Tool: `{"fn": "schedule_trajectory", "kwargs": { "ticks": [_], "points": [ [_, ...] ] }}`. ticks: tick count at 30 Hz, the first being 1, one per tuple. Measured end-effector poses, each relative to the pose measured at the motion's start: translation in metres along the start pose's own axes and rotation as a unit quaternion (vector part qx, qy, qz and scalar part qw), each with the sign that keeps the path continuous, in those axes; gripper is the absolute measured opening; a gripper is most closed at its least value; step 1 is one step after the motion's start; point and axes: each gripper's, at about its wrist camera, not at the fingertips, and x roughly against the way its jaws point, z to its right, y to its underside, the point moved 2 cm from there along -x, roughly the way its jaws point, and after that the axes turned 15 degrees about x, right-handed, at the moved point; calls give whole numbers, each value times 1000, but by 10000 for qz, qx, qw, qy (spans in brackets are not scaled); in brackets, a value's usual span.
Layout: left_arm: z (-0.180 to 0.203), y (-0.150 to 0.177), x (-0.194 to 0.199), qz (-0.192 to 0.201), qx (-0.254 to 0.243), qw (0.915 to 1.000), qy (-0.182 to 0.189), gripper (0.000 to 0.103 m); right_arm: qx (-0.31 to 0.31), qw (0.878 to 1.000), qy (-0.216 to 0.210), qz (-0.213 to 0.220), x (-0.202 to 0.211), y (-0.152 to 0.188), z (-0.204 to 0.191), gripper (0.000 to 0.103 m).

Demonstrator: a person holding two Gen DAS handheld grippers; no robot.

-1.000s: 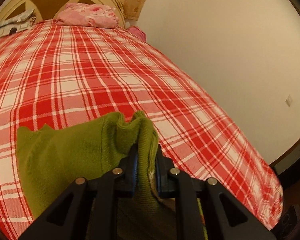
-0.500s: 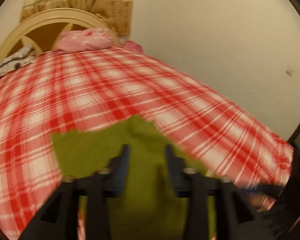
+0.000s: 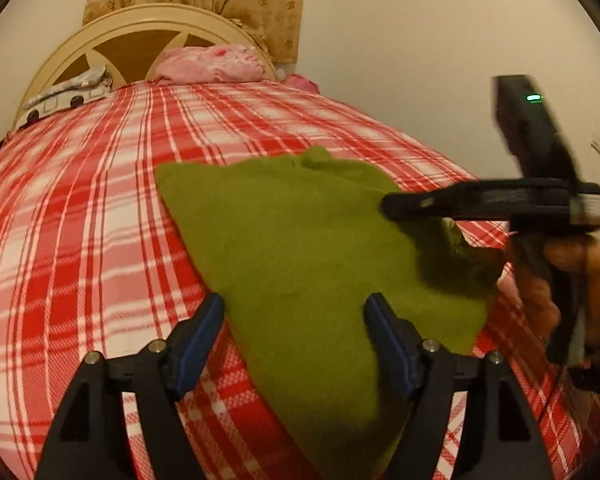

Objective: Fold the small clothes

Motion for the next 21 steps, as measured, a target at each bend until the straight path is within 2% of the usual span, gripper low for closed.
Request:
{"fn": "schedule_trajectory", "kwargs": {
  "ticks": [1, 3, 7, 9, 10, 13, 15, 16, 18, 20, 21],
  "points": [
    [-1, -1, 0, -11, 42, 10000, 22, 76, 2, 9999, -10, -126, -12, 0, 3, 27],
    [-5, -1, 0, -10, 127, 9999, 85, 79, 18, 10000, 3, -28, -11, 1, 3, 17],
    [-6, 4, 1, -44, 161, 9996, 214, 93, 148, 9976, 567, 382, 28, 18, -5, 15],
    [-1, 6, -3, -113, 43, 9998, 168, 94, -74, 9972, 706, 245, 27, 29, 6, 15],
    [1, 7, -7, -225, -4, 9997, 118, 95, -166, 9983, 556, 100, 18, 35, 16, 15],
    [-2, 9, -13, -402, 47, 9992, 69, 96, -56, 9991, 399, 160, 18, 31, 17, 24],
    [-5, 9, -13, -419, 142, 9990, 66, 99, 157, 9971, 715, 193, 27, 23, 9, 56],
    [-7, 9, -13, -427, 183, 9989, 69, 100, 220, 9961, 786, 341, 37, 19, 5, 56],
    [-8, 10, -14, -463, 224, 9987, 67, 101, 326, 9946, 657, 734, 54, 12, -5, 56],
    [-7, 11, -14, -476, 204, 9987, 7, 103, 574, 9929, 237, 1014, 63, 3, -22, 56],
    [-5, 12, -15, -492, 183, 9986, -16, 103, 666, 9933, -29, 941, 58, -1, -29, 56]
  ]
}}
